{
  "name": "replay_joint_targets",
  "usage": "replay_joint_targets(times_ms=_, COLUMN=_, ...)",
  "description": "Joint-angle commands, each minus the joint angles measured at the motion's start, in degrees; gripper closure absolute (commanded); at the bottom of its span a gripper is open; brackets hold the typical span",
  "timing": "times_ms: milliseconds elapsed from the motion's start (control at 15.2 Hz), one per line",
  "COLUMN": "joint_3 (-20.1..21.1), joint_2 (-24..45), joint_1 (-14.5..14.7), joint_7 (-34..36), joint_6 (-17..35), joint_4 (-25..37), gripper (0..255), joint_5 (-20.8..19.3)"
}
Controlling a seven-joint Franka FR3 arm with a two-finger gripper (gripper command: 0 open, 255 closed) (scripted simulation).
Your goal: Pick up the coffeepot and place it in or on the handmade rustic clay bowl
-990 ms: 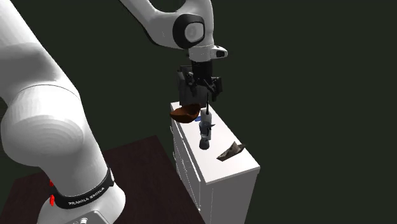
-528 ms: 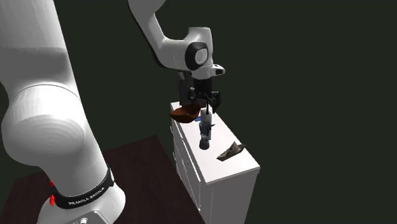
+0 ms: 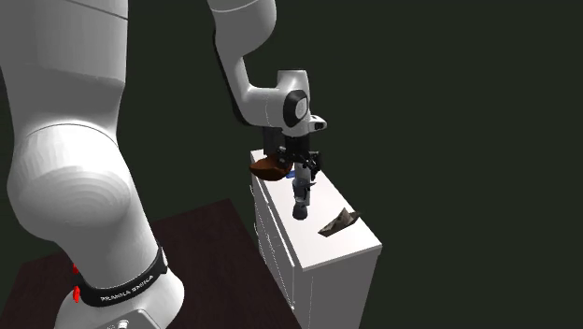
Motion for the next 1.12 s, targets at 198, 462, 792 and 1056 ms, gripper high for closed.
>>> replay_joint_targets(times_ms=198, joint_3=-2.1, joint_2=4.6, joint_1=1.3, joint_7=2.0, joint_6=3.2, joint_4=1.3, gripper=0, joint_5=-2.8)
replay_joint_targets(times_ms=462, joint_3=-2.1, joint_2=4.6, joint_1=1.3, joint_7=2.0, joint_6=3.2, joint_4=1.3, gripper=0, joint_5=-2.8)
replay_joint_targets(times_ms=792, joint_3=-2.1, joint_2=4.6, joint_1=1.3, joint_7=2.0, joint_6=3.2, joint_4=1.3, gripper=255, joint_5=-2.7)
replay_joint_targets(times_ms=1056, joint_3=-2.1, joint_2=4.6, joint_1=1.3, joint_7=2.0, joint_6=3.2, joint_4=1.3, gripper=255, joint_5=-2.8)
